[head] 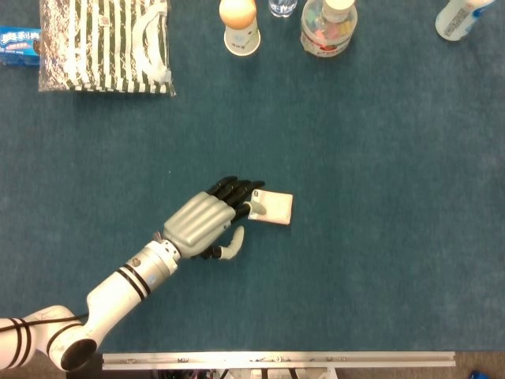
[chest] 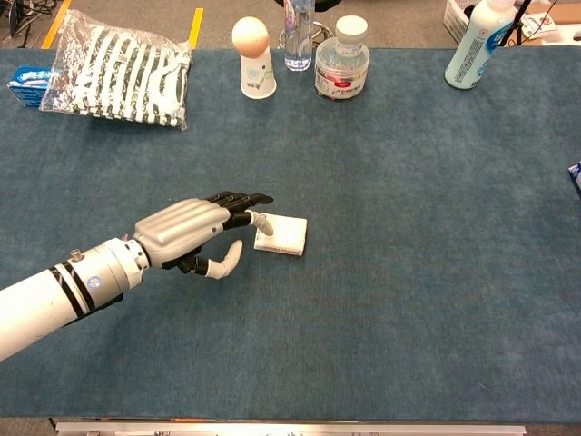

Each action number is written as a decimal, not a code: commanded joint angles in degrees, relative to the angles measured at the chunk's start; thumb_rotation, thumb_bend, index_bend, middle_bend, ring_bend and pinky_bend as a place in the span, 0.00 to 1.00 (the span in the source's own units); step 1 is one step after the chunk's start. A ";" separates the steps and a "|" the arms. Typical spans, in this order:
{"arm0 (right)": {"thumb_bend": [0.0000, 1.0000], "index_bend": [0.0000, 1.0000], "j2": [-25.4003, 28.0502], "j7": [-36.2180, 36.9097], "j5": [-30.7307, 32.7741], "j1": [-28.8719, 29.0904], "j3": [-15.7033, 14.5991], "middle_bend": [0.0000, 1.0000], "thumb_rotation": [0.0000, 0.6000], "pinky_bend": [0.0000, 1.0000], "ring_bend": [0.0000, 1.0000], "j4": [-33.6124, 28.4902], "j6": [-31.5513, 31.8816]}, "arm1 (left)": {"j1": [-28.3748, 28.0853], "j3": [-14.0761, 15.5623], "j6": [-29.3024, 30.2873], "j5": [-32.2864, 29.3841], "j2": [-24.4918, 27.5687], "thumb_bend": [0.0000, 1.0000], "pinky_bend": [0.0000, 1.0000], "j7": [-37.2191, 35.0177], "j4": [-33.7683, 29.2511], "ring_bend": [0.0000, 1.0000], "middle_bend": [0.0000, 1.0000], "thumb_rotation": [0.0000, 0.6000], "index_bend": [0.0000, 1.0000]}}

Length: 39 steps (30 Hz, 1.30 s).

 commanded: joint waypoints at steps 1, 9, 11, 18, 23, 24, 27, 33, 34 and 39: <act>0.22 0.59 0.01 0.03 0.00 0.00 -0.02 0.56 1.00 0.45 0.41 -0.01 -0.03 | -0.05 -0.63 0.98 -0.09 1.55 0.70 0.00 0.16 -1.31 0.00 0.00 0.57 0.23; 0.22 0.59 -0.03 0.22 -0.06 0.00 0.07 0.56 1.00 0.45 0.41 0.00 0.13 | 2.58 2.50 4.17 0.25 11.83 0.70 0.00 8.70 -5.14 0.00 0.00 0.94 0.26; 0.22 0.59 -0.19 -0.09 -0.08 0.05 -0.07 0.56 1.00 0.45 0.41 0.16 -0.07 | 3.57 3.76 4.77 -0.26 14.91 0.70 0.00 12.93 -6.76 0.00 0.00 1.00 0.26; 0.22 0.59 -0.74 -0.76 -0.15 0.13 -0.48 0.56 1.00 0.45 0.41 0.52 -0.56 | 7.99 5.91 10.61 -0.94 22.25 0.69 0.00 20.63 -12.55 0.00 0.03 1.00 0.29; 0.22 0.59 -0.88 -0.44 0.15 0.33 -0.36 0.56 1.00 0.45 0.41 0.84 -0.97 | 11.77 6.32 17.46 1.81 25.53 0.58 0.00 19.45 -14.53 0.00 0.18 1.00 0.38; 0.22 0.59 -0.90 -0.35 0.19 0.38 -0.34 0.56 1.00 0.45 0.41 0.90 -1.06 | 12.40 6.38 18.45 2.16 25.98 0.57 0.00 19.11 -14.63 0.01 0.23 1.00 0.38; 0.22 0.59 -1.02 -0.07 0.22 0.49 -0.37 0.56 1.00 0.45 0.41 1.09 -1.30 | 14.56 6.35 21.76 2.83 27.33 0.56 0.01 18.33 -14.73 0.06 0.33 1.00 0.41; 0.22 0.59 -1.34 0.36 0.48 0.82 -0.39 0.56 1.00 0.45 0.41 1.69 -2.04 | 18.77 4.70 28.00 1.19 30.21 0.56 0.12 13.00 -15.53 0.17 0.45 1.00 0.50; 0.22 0.59 -1.42 0.40 0.52 0.88 -0.41 0.56 1.00 0.45 0.41 1.82 -2.18 | 19.27 4.55 28.56 0.98 30.65 0.56 0.14 12.17 -15.57 0.18 0.46 1.00 0.52; 0.22 0.59 -1.93 0.68 0.79 1.27 -0.49 0.56 1.00 0.45 0.41 2.58 -3.06 | 21.98 4.22 31.37 0.76 32.34 0.56 0.18 10.25 -14.97 0.21 0.49 1.00 0.54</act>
